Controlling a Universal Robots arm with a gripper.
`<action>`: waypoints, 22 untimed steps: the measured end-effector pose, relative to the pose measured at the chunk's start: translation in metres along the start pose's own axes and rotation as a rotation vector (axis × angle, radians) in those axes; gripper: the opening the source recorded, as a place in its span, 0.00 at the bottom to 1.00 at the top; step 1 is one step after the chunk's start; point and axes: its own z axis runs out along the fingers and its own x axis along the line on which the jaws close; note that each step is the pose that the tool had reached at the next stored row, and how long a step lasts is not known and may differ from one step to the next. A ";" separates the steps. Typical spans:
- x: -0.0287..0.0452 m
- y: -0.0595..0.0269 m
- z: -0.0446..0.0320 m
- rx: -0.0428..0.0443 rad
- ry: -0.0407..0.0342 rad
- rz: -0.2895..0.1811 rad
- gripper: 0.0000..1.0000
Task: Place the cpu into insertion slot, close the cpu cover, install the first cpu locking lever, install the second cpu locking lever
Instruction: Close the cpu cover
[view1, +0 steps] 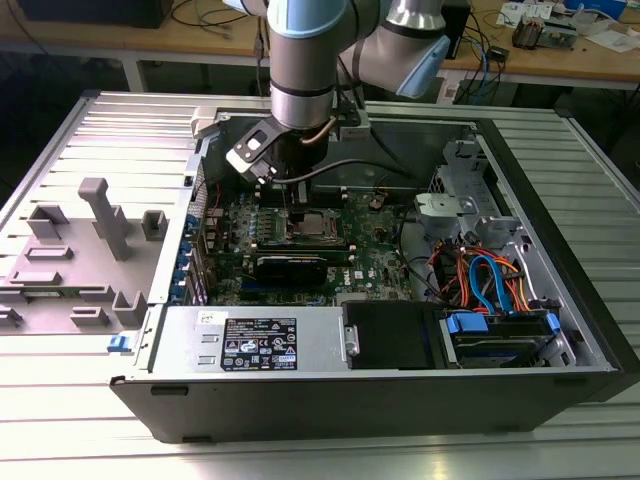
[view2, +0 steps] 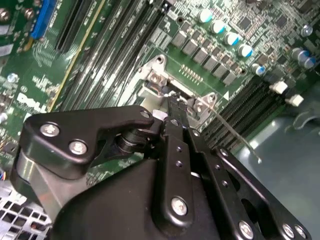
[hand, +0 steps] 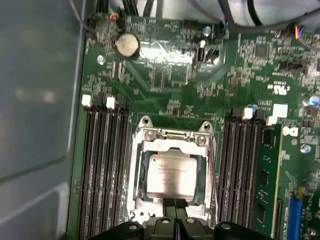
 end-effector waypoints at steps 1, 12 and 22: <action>0.0002 -0.0008 0.0041 0.0000 0.0000 0.000 0.11; 0.0004 -0.0011 0.0116 0.0005 -0.0037 0.000 0.11; -0.0015 0.0182 0.0075 0.0016 -0.0071 0.000 0.11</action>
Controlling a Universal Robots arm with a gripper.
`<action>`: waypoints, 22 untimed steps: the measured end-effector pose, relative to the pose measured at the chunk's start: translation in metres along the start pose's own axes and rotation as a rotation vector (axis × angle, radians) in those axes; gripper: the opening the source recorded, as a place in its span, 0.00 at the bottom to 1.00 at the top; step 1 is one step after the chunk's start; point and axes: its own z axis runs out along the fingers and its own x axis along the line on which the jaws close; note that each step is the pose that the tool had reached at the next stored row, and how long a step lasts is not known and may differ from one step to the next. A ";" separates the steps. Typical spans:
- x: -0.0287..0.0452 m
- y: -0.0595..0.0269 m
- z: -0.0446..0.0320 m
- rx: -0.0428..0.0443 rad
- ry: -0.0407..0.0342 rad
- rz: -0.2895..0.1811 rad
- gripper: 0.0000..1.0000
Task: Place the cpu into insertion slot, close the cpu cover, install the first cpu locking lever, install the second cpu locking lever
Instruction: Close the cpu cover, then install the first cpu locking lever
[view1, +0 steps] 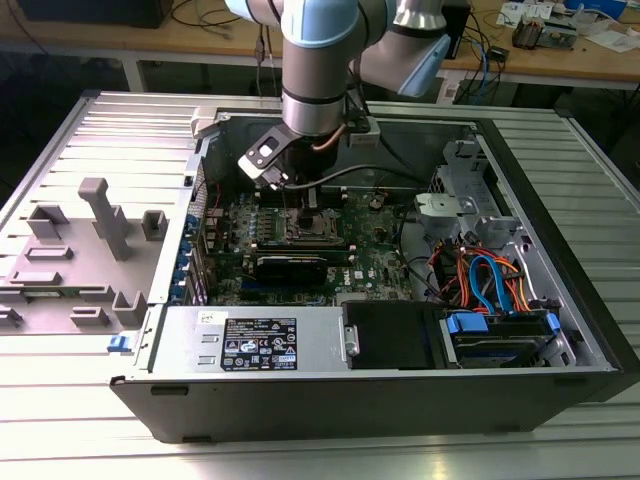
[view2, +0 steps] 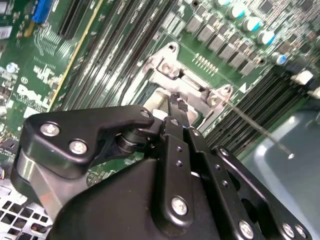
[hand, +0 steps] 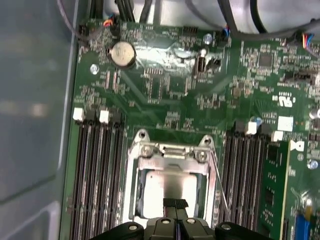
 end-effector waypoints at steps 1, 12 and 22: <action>-0.0002 0.0021 0.0002 -0.0001 -0.0001 0.000 0.11; -0.0007 0.0080 0.0005 0.0000 -0.0007 0.000 0.11; -0.0009 0.0080 -0.0043 0.0001 -0.0009 0.000 0.11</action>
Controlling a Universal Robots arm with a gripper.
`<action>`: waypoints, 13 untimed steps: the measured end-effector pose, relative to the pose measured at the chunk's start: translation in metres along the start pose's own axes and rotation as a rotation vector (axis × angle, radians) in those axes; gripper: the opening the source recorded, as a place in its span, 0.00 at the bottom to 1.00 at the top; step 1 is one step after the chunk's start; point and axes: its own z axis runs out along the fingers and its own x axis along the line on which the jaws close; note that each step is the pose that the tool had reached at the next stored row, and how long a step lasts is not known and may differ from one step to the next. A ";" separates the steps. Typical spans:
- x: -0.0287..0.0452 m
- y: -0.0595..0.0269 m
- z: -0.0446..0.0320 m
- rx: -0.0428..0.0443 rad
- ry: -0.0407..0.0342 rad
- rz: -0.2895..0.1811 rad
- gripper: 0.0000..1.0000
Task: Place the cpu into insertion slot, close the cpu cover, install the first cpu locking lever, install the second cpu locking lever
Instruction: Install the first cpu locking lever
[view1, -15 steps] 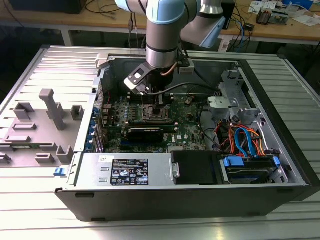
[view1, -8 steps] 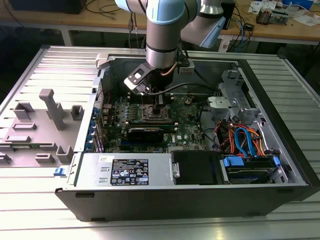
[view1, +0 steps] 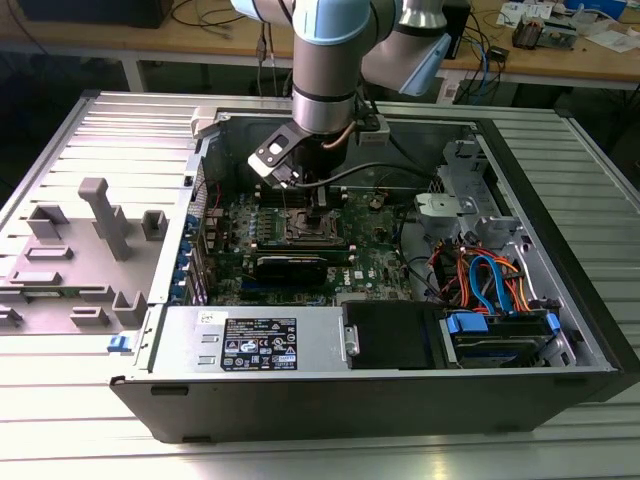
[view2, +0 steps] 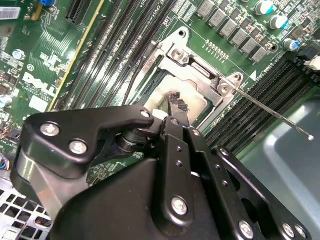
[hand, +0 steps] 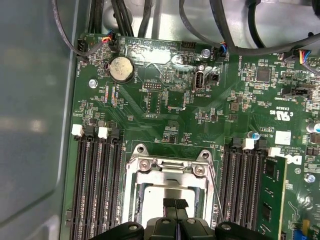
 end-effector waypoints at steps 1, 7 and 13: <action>-0.0001 0.0000 -0.0026 0.0000 0.0000 0.000 0.11; -0.0007 -0.0003 -0.0235 0.0000 -0.0001 0.000 0.11; -0.0009 -0.0004 -0.0320 0.0000 0.0000 0.000 0.11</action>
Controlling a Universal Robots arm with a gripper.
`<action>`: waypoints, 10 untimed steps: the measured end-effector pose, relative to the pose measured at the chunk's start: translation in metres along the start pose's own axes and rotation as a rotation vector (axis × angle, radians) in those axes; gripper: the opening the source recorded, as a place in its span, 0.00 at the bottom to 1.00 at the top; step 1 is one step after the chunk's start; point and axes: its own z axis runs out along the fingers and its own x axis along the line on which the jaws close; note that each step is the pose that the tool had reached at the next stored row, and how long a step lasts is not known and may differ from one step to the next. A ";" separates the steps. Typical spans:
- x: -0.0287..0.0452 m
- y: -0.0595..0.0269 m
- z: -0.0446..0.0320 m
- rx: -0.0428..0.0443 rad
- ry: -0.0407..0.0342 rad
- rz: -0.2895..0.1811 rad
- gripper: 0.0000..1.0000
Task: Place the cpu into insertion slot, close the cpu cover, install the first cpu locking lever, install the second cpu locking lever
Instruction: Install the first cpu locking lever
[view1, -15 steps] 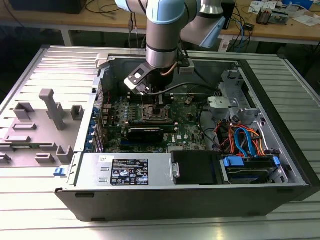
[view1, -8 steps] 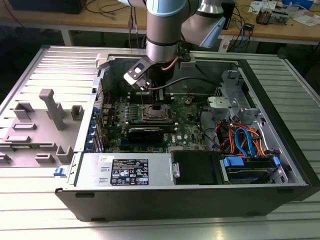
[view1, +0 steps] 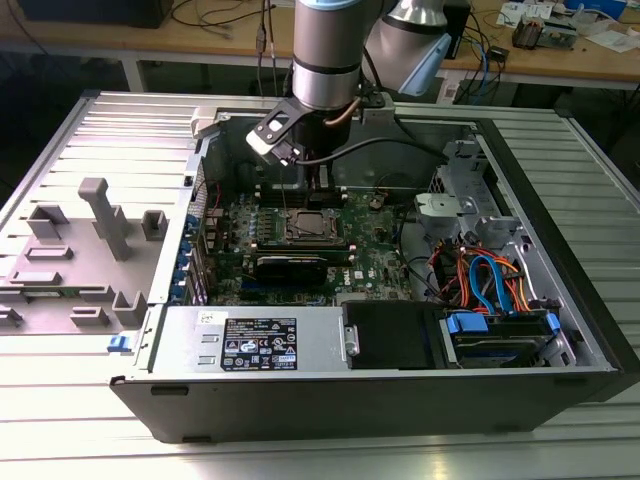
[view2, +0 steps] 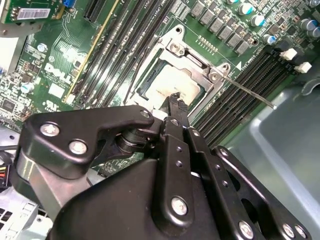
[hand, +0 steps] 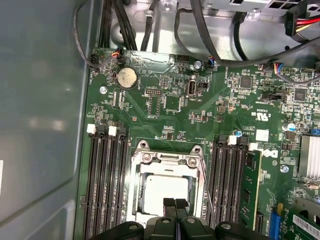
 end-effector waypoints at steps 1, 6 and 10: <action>0.0000 0.0000 -0.0006 0.0000 0.0001 0.000 0.11; 0.0000 0.0000 -0.0008 -0.0001 0.0006 0.000 0.11; 0.0000 0.0000 -0.0008 -0.0001 0.0008 0.000 0.11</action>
